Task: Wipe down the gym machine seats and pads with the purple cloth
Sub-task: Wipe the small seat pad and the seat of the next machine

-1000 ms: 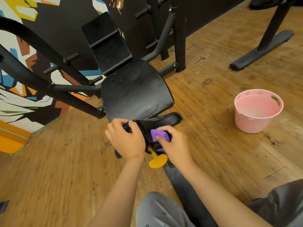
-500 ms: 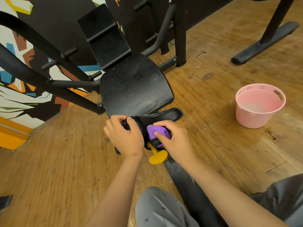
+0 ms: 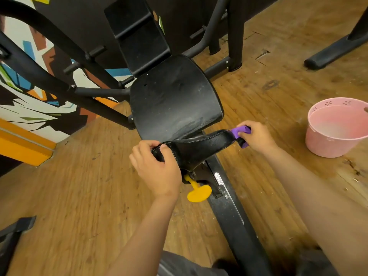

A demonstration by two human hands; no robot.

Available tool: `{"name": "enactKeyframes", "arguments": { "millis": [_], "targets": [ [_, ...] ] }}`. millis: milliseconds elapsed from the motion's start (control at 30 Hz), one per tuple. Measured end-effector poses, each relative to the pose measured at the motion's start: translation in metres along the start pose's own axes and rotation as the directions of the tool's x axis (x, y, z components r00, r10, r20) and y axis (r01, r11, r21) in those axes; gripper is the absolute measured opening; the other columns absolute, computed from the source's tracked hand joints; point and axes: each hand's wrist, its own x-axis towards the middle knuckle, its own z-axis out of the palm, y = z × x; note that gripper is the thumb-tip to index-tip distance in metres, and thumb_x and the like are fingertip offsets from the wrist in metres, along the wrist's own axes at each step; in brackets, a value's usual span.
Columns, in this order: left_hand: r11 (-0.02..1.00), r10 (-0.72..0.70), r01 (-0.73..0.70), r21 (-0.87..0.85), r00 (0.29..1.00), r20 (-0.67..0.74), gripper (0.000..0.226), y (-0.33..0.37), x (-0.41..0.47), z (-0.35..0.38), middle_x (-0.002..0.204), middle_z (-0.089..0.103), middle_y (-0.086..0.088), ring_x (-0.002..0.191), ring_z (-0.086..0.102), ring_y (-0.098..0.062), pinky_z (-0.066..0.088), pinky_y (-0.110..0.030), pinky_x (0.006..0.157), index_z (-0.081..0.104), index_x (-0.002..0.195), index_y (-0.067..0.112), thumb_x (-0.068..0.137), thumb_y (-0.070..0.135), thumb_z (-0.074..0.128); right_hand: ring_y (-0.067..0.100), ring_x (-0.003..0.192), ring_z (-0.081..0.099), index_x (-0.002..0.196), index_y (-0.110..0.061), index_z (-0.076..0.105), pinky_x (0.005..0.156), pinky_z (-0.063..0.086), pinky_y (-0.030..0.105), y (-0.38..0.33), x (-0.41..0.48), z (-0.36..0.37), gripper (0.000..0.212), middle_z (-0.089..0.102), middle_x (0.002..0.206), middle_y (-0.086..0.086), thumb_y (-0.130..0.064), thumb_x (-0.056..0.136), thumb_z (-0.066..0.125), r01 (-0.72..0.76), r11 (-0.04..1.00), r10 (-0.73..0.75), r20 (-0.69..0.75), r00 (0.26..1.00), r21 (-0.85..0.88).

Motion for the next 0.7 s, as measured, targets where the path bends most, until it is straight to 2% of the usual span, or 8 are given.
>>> {"name": "enactKeyframes", "arguments": {
  "millis": [167, 300, 367, 467, 533, 600, 700],
  "targets": [
    [1.0, -0.01, 0.01, 0.016, 1.0, -0.004, 0.019, 0.001, 0.0, -0.001, 0.093, 0.052, 0.002, 0.091, 0.042, -0.015, 0.035, -0.024, 0.073, 0.052, 0.09, 0.018, 0.084, 0.032, 0.042, 0.031, 0.071, 0.069, 0.094, -0.012, 0.069, 0.066, 0.06, 0.044, 0.017, 0.028, 0.01, 0.024, 0.069, 0.088, 0.013, 0.003, 0.088, 0.052, -0.029, 0.999, 0.028, 0.078, 0.997, 0.017],
    [1.0, 0.009, -0.009, 0.03, 1.0, -0.004, 0.015, 0.002, 0.0, -0.001, 0.092, 0.051, 0.003, 0.089, 0.042, -0.016, 0.035, -0.03, 0.074, 0.05, 0.089, 0.019, 0.083, 0.03, 0.042, 0.023, 0.062, 0.064, 0.088, -0.017, 0.066, 0.059, 0.055, 0.034, 0.023, 0.04, 0.017, 0.027, 0.067, 0.083, 0.011, 0.005, 0.088, 0.05, -0.042, 0.999, 0.04, 0.116, 0.992, 0.012],
    [0.999, 0.01, -0.01, 0.034, 1.0, -0.003, 0.015, 0.002, 0.0, -0.001, 0.092, 0.05, 0.004, 0.089, 0.042, -0.015, 0.033, -0.028, 0.073, 0.049, 0.09, 0.02, 0.083, 0.031, 0.041, 0.025, 0.064, 0.066, 0.088, -0.017, 0.067, 0.062, 0.058, 0.038, 0.029, 0.044, 0.023, 0.027, 0.069, 0.085, 0.01, 0.005, 0.087, 0.051, -0.066, 0.998, 0.063, 0.121, 0.991, 0.018],
    [0.999, 0.02, -0.02, 0.038, 1.0, 0.002, 0.015, 0.003, 0.0, -0.002, 0.092, 0.05, 0.003, 0.089, 0.043, -0.017, 0.036, -0.031, 0.073, 0.048, 0.09, 0.02, 0.083, 0.031, 0.041, 0.025, 0.062, 0.07, 0.081, -0.027, 0.066, 0.068, 0.059, 0.046, 0.042, 0.049, 0.031, 0.025, 0.072, 0.08, 0.006, -0.003, 0.084, 0.059, -0.118, 0.992, 0.112, 0.117, 0.987, 0.04],
    [0.999, 0.021, -0.021, 0.038, 1.0, -0.001, 0.015, 0.004, 0.0, -0.002, 0.091, 0.049, 0.003, 0.088, 0.043, -0.016, 0.037, -0.032, 0.073, 0.047, 0.089, 0.02, 0.082, 0.032, 0.04, 0.03, 0.068, 0.07, 0.086, -0.021, 0.065, 0.07, 0.059, 0.048, 0.045, 0.05, 0.035, 0.019, 0.072, 0.09, 0.012, -0.003, 0.082, 0.065, -0.161, 0.977, 0.148, 0.097, 0.984, 0.14],
    [0.999, 0.016, -0.016, 0.035, 1.0, -0.001, 0.016, 0.005, 0.0, -0.002, 0.09, 0.049, 0.003, 0.088, 0.043, -0.015, 0.036, -0.031, 0.073, 0.047, 0.089, 0.02, 0.082, 0.032, 0.04, 0.032, 0.076, 0.067, 0.094, -0.011, 0.065, 0.066, 0.058, 0.043, 0.042, 0.048, 0.033, 0.017, 0.07, 0.099, 0.018, 0.0, 0.081, 0.07, -0.176, 0.95, 0.158, 0.086, 0.984, 0.259],
    [0.999, 0.014, -0.014, 0.048, 1.0, -0.006, 0.015, 0.006, 0.0, -0.001, 0.09, 0.049, 0.002, 0.087, 0.043, -0.015, 0.035, -0.029, 0.072, 0.046, 0.088, 0.02, 0.082, 0.032, 0.04, 0.024, 0.078, 0.062, 0.101, 0.0, 0.065, 0.056, 0.052, 0.024, 0.035, 0.04, 0.023, 0.019, 0.067, 0.098, 0.016, 0.002, 0.083, 0.069, -0.146, 0.924, 0.113, 0.112, 0.987, 0.354]
  ]
}}
